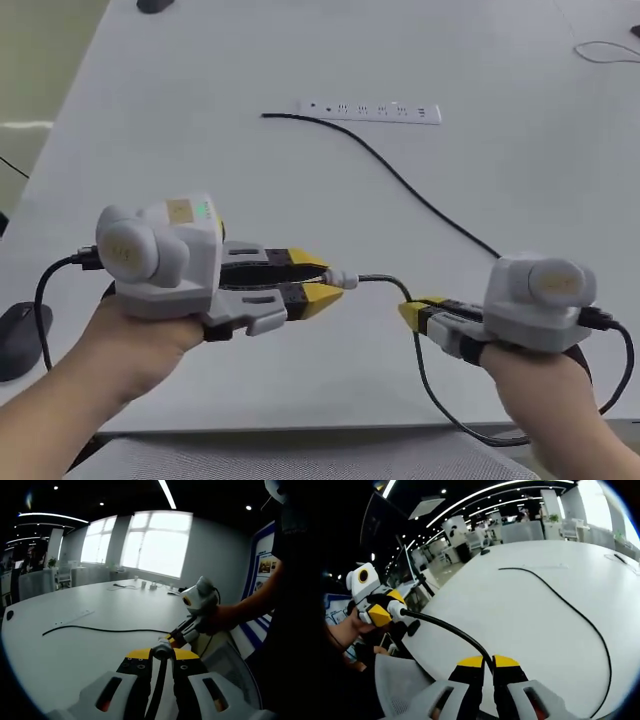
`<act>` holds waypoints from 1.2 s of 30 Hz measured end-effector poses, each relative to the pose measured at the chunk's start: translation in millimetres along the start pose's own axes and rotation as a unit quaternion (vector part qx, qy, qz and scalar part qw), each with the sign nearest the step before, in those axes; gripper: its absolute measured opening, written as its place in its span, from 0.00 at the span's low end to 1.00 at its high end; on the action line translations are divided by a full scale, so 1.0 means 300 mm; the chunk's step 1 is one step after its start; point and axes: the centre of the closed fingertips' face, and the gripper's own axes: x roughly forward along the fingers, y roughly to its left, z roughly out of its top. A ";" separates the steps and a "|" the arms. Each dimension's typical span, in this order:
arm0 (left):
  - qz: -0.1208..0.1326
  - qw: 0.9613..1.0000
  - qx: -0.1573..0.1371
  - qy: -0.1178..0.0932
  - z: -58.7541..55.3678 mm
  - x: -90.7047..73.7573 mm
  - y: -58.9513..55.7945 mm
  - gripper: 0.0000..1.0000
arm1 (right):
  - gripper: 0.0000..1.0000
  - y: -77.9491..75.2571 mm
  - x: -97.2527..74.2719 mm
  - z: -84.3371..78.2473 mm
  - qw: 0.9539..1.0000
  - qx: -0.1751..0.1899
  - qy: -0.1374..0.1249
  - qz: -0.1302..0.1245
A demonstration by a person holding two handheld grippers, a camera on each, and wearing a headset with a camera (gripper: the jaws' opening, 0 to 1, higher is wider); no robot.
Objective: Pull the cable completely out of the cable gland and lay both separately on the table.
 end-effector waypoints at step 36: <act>-0.002 1.000 -0.007 -0.008 0.022 -0.027 0.030 0.15 | 0.02 -0.051 0.033 -0.050 0.998 0.065 0.007 0.001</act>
